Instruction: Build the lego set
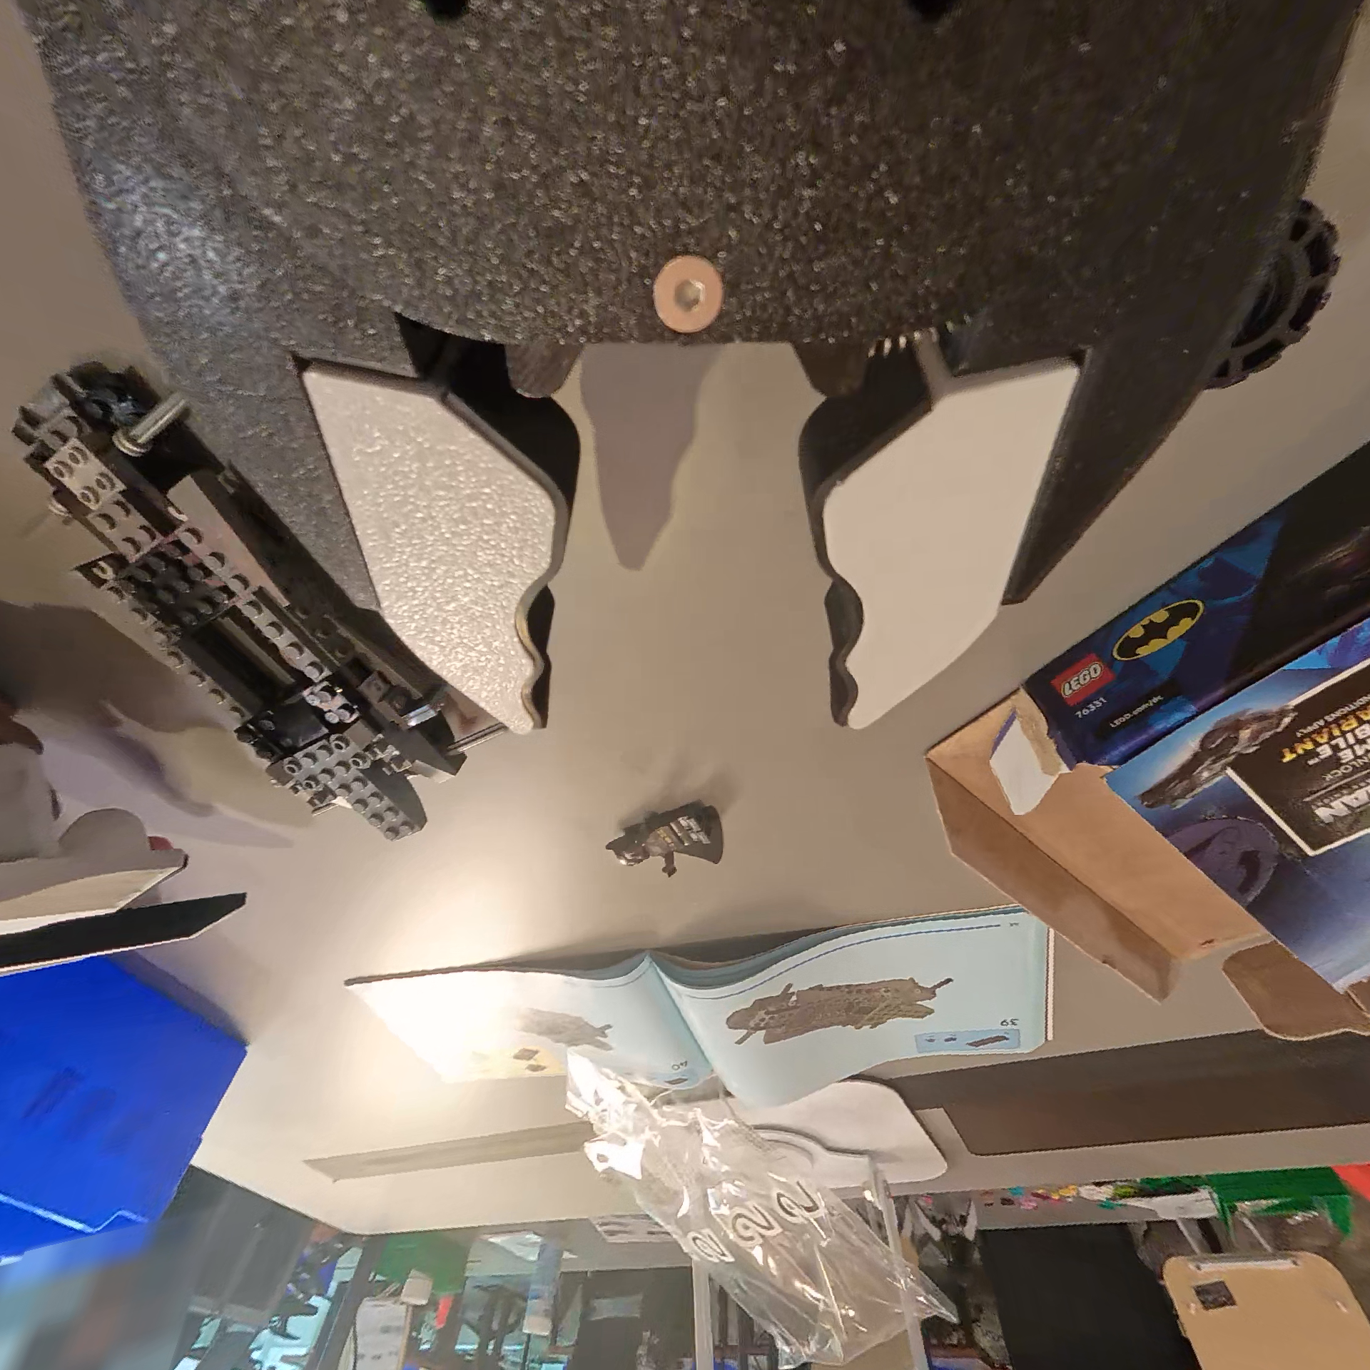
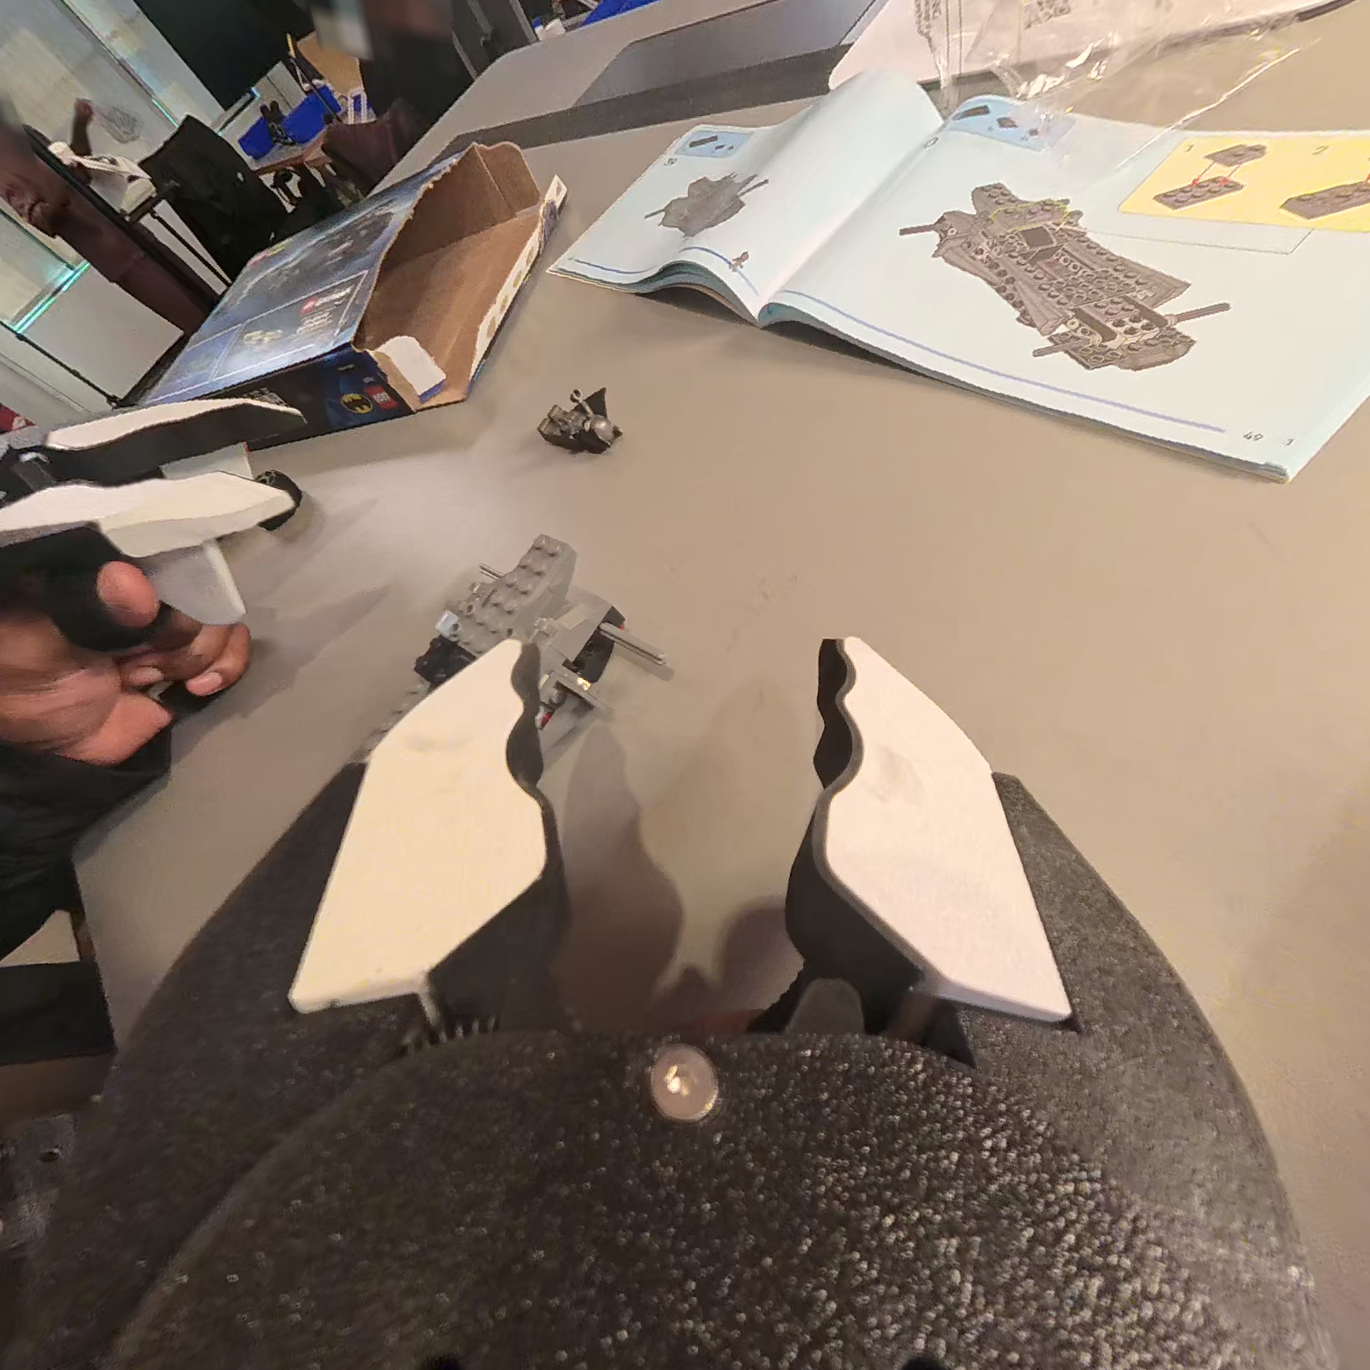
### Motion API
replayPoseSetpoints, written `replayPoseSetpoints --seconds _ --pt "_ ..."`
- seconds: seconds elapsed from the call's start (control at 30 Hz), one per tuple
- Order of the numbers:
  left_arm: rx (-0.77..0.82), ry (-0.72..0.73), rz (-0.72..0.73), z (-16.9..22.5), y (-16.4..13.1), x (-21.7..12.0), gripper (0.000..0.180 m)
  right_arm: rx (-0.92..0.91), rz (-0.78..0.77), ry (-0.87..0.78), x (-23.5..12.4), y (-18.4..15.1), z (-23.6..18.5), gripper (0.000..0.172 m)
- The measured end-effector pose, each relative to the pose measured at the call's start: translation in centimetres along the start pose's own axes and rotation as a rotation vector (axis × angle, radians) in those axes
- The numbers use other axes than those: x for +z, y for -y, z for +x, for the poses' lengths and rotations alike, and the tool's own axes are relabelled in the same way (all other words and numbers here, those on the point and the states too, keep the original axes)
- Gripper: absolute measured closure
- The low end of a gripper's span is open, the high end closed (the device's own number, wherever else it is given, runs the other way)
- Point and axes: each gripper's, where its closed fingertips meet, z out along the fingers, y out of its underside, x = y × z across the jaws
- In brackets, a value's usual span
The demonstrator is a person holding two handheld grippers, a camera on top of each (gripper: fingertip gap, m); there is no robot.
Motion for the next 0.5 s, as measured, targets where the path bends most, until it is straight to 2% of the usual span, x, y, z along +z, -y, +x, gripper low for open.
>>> replayPoseSetpoints --seconds 0.27,0.5 --pt "0.097 0.065 -0.059 0.3 -0.7 0.6 0.107 0.008 0.022 0.025 -0.2 0.2 -0.2 0.099" --pt "0.069 0.05 -0.097 0.2 -1.1 1.0 0.106 0.009 0.021 0.037 -0.2 0.2 -0.3 0.099"
